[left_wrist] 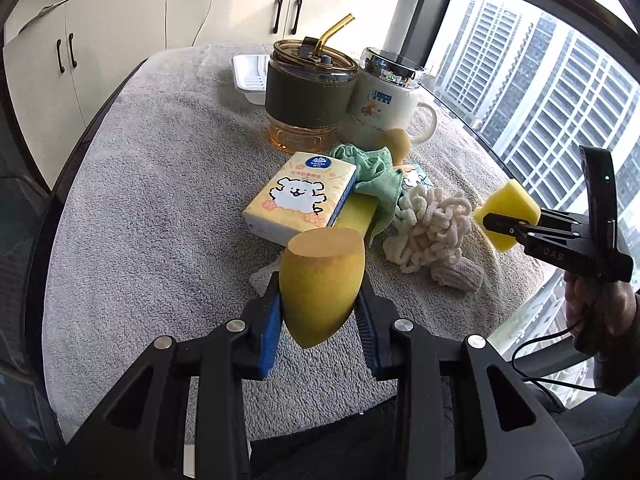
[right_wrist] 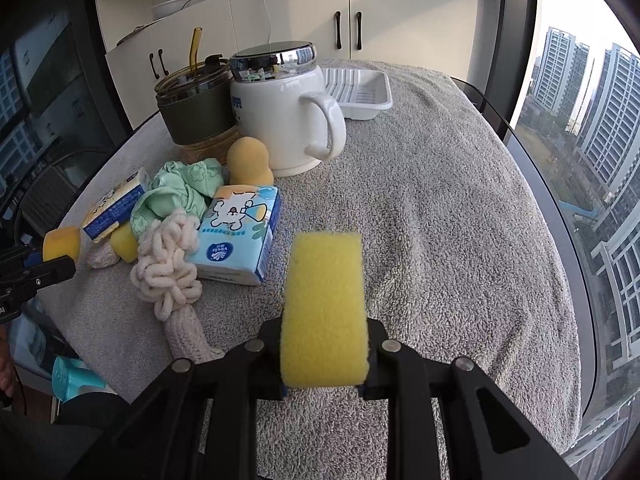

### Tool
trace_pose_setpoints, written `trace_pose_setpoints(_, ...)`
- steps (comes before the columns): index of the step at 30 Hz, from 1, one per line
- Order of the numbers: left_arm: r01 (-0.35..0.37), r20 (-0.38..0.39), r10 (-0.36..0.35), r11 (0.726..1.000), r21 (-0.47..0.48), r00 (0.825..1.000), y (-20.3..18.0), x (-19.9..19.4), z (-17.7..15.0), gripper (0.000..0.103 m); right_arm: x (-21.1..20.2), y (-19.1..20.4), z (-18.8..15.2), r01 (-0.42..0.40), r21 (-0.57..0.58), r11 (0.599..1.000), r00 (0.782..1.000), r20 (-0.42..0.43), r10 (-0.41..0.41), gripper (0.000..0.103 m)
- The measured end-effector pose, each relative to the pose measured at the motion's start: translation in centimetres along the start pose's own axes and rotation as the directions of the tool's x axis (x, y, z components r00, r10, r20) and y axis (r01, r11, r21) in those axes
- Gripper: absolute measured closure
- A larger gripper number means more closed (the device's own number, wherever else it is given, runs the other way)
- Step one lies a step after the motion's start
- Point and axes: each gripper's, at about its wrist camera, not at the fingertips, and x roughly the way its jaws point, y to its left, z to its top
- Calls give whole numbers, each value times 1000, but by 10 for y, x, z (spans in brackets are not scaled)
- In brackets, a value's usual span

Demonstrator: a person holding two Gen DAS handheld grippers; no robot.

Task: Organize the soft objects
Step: 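Lift both sponges and carry them over the white tray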

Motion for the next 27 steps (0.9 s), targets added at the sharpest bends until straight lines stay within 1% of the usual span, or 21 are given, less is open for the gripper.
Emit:
trace_pose_setpoints(6, -35, 24, 35, 999, -25, 999, 26, -13, 20, 72, -10, -19, 13, 28, -4, 1000, 1000, -12, -28, 79)
trace_pose_setpoints(12, -97, 81, 97, 995, -4, 992, 51, -32, 58, 72, -27, -33, 48, 67, -48, 997, 998, 25, -66, 79)
trace_pose_setpoints(15, -133, 118, 131, 991, 12, 984, 61, -44, 83, 72, -39, -43, 72, 90, -64, 994, 994, 66, -86, 79)
trace_pose_setpoints(19, -157, 153, 148, 986, 50, 977, 68, -50, 119, 72, -55, -51, 113, 121, -105, 987, 986, 127, -107, 79)
trace_pose_setpoints(23, -178, 183, 157, 978, 107, 971, 67, -46, 155, 72, -64, -59, 154, 147, -145, 978, 975, 189, -119, 79)
trace_pose_setpoints(27, -188, 211, 154, 970, 152, 965, 70, -36, 196, 72, -63, -67, 196, 148, -173, 974, 969, 222, -108, 78)
